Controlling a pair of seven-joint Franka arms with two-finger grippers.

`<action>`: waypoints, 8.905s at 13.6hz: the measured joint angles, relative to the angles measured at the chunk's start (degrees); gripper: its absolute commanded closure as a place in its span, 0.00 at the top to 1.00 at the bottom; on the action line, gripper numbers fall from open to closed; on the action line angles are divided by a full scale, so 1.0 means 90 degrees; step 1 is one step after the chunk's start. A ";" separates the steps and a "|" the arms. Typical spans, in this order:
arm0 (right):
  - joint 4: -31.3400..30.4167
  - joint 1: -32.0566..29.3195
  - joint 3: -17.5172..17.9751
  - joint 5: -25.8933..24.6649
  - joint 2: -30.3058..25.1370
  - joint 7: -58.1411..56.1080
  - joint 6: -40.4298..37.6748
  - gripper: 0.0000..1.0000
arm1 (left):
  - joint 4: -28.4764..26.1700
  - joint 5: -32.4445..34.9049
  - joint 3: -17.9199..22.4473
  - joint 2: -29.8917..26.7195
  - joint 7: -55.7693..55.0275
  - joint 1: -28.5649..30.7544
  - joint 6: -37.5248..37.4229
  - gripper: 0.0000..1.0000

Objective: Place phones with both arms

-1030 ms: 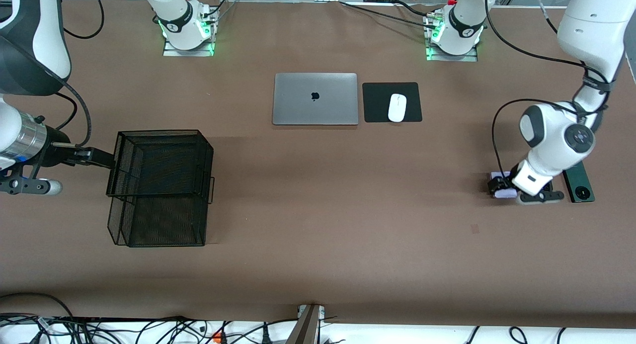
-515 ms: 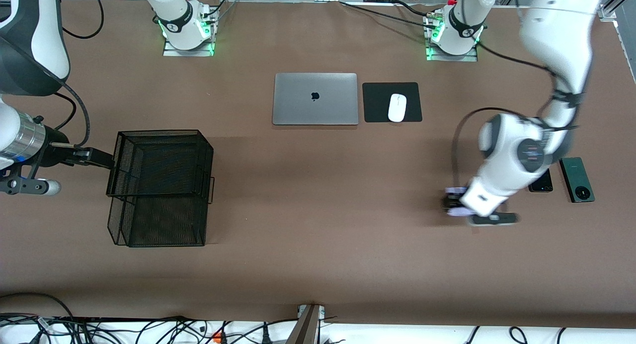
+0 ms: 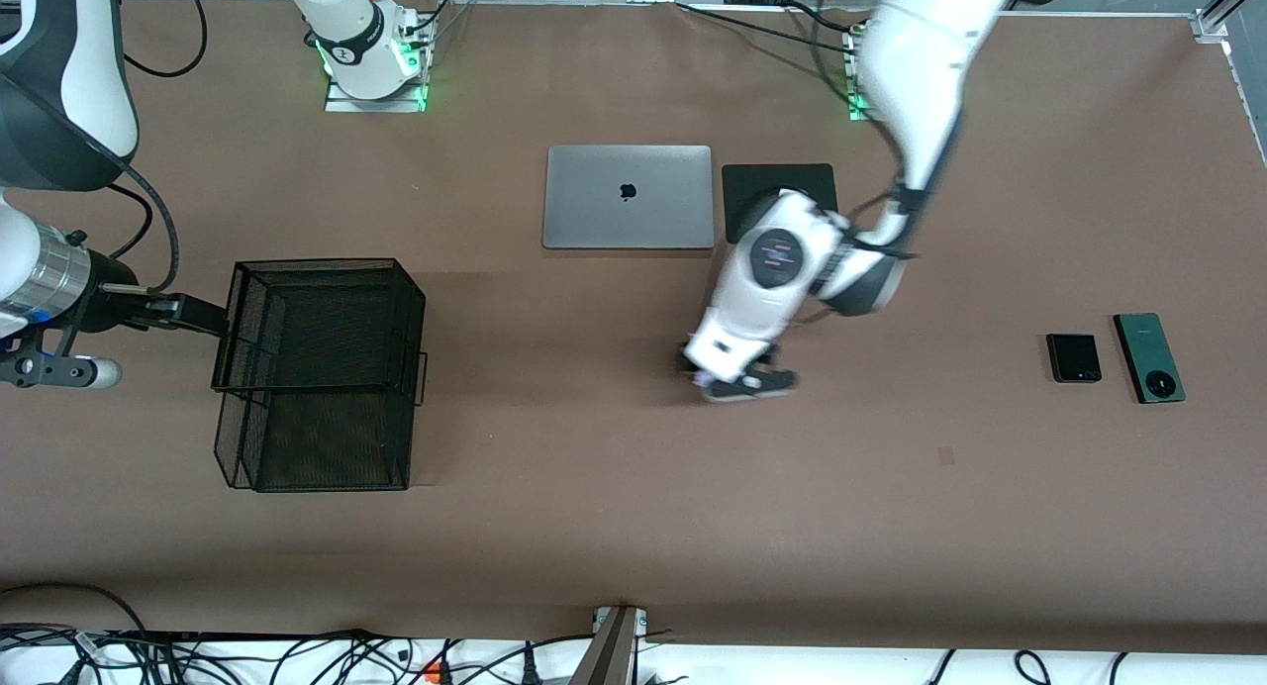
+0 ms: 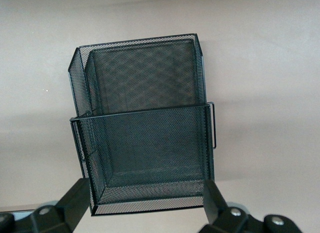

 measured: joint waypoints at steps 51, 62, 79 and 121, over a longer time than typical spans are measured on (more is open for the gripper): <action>-0.0066 0.3961 0.0489 -0.0556 0.3372 0.2294 0.4379 1.00 | -0.3110 -0.0936 0.1354 -0.1623 0.8358 0.4871 0.1302 1.00; -0.0074 0.3988 0.0485 -0.0942 0.3624 0.2293 0.4772 1.00 | -0.3540 -0.0945 0.0768 -0.1401 0.8380 0.5717 0.2028 1.00; 0.0277 0.3096 -0.0077 -0.1126 0.2261 0.2302 0.3383 0.00 | -0.3812 -0.1380 0.0568 -0.1362 0.8372 0.5812 0.2448 0.15; -0.3269 0.1229 -0.1487 0.0549 -0.0515 -0.1370 0.3399 0.99 | 0.2741 0.0111 0.1045 0.2012 -0.0981 -0.1957 -0.0685 1.00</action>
